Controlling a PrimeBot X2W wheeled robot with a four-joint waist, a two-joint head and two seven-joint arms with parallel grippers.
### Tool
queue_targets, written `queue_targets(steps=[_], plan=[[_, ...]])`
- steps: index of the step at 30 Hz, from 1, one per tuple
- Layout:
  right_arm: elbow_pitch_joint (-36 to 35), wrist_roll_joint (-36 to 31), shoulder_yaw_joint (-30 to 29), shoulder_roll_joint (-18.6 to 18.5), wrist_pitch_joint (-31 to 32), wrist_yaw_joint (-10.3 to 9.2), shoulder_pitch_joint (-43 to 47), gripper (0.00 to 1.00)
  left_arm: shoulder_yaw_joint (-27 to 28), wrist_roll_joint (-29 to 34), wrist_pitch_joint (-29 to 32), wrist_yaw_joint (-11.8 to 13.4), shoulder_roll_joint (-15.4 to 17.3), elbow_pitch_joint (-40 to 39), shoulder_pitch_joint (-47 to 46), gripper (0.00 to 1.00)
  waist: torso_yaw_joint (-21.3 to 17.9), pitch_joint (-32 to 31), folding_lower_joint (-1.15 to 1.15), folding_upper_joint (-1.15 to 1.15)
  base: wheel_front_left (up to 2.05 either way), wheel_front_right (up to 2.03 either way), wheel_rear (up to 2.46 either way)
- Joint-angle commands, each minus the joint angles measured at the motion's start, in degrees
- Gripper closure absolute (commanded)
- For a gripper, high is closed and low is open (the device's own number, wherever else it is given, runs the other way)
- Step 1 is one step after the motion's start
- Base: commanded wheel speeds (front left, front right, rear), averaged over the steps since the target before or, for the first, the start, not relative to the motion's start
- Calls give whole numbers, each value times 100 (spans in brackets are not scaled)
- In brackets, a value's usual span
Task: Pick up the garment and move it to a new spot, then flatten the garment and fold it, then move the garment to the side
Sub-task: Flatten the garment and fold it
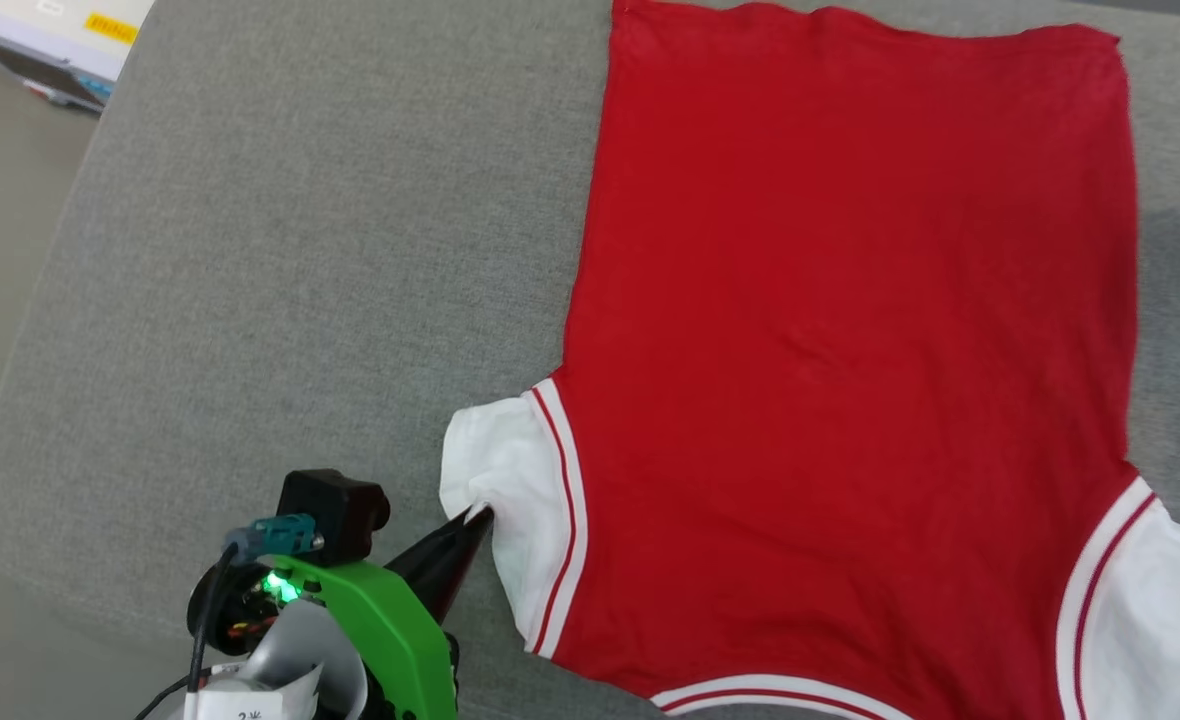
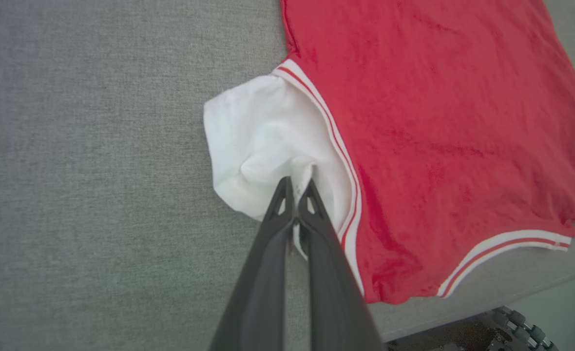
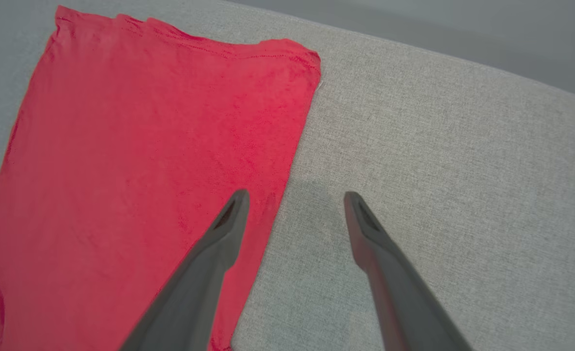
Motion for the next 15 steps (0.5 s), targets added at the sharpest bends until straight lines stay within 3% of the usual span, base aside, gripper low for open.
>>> queue_targets(steps=[1, 6, 15], plan=[[118, -193, -51, 58, 141, -4, -206, 0, -33, 65, -11, -30, -69, -16, -127, 100, 607, 641, -1, 0, 0, 0, 0], [557, -847, -181, 167, 491, -4, -845, 0, -144, 120, -64, -118, -250, 25, -316, 100, 871, 929, -1, 0, 0, 0, 0], [1124, -1421, -343, 249, 589, -4, -1503, 0, -258, 180, -220, -245, -497, 258, -541, 100, 1160, 1259, -1, 0, 0, 0, 0]])
